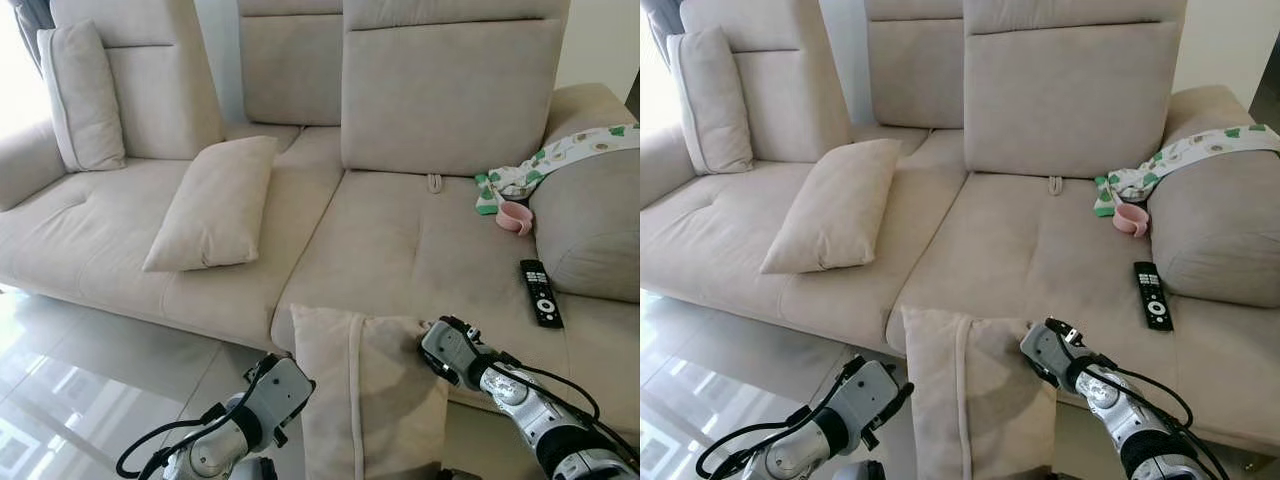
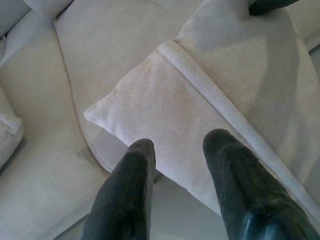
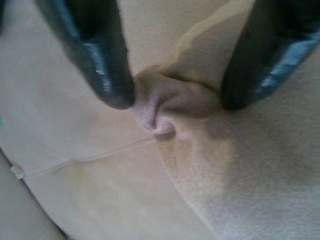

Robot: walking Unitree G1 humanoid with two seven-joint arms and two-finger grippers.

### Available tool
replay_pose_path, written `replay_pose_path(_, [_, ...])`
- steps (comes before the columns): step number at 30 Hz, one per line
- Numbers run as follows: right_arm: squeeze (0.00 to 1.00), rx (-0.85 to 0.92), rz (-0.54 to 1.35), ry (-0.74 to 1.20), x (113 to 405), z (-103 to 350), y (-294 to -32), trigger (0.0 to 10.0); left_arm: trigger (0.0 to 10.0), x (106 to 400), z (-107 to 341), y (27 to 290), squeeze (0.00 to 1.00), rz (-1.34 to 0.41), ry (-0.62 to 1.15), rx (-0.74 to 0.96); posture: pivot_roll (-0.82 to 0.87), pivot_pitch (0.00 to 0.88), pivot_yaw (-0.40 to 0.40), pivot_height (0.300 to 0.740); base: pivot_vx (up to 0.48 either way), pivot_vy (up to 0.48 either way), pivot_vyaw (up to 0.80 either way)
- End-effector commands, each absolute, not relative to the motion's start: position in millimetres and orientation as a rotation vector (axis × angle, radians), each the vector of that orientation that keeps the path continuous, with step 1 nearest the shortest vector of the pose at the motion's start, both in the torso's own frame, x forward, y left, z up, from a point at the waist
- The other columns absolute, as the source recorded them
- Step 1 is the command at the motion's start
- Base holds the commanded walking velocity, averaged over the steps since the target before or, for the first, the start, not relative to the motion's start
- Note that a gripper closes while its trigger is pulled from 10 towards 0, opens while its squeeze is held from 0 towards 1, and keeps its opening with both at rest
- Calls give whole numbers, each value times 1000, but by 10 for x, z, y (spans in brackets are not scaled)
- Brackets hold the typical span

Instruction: Move the pillow to the sofa from floor

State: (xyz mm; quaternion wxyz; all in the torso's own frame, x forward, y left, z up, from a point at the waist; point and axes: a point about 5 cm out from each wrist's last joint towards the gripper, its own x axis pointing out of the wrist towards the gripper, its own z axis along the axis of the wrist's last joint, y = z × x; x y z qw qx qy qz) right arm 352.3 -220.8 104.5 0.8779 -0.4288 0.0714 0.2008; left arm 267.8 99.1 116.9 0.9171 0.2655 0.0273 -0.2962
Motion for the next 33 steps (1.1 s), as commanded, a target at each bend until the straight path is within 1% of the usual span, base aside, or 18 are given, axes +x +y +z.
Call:
replay_pose_path(1, [0,-860,456,200,3474,906,-2147,0,10000,2652,1136,1078,0,-581,84,576,387,192,141,497,0,0,0])
replay_pose_path(9, [0,-778,417,164,3468,917,-2148,0,10000,2646,1137,1054,0,-576,85,567,363,176,127,497,0,0,0])
replay_pose_path(16, [0,-724,401,97,3428,931,-2133,0,10000,2709,1162,1011,0,-575,69,559,331,161,118,497,0,0,0])
replay_pose_path(19, [0,-698,451,19,3345,932,-2030,0,10000,2752,1177,970,0,-574,56,553,308,149,109,497,0,0,0])
replay_pose_path(21, [0,-694,470,2,3308,922,-1997,0,10000,2760,1182,958,0,-575,53,550,308,149,109,497,0,0,0])
replay_pose_path(23, [0,-686,485,-11,3260,906,-1972,0,10000,2767,1184,945,0,-576,50,549,297,146,106,497,0,0,0])
replay_pose_path(25, [0,-693,511,-1,3114,812,-1971,0,10000,2784,1186,915,0,-579,45,545,281,143,100,497,0,0,0])
replay_pose_path(27, [0,-693,511,-1,3114,812,-1971,0,10000,2784,1186,915,0,-579,45,545,281,143,100,497,0,0,0])
replay_pose_path(28, [0,-681,512,8,3035,762,-1982,0,10000,2793,1184,899,0,-582,43,543,272,141,98,497,0,0,0])
replay_pose_path(29, [0,-673,512,16,2965,717,-1990,2902,10000,2801,1180,884,0,-584,42,542,266,140,97,497,0,0,0])
replay_pose_path(30, [0,-673,512,16,2965,717,-1990,2902,10000,2801,1180,884,0,-584,42,542,266,140,97,497,0,0,0])
replay_pose_path(31, [0,-652,502,31,2873,654,-1991,10000,10000,2814,1175,861,0,-588,39,540,254,139,96,497,0,0,0])
replay_pose_path(33, [0,-645,500,36,2848,636,-1987,10000,10000,2819,1174,854,0,-590,37,539,254,139,96,497,0,0,0])
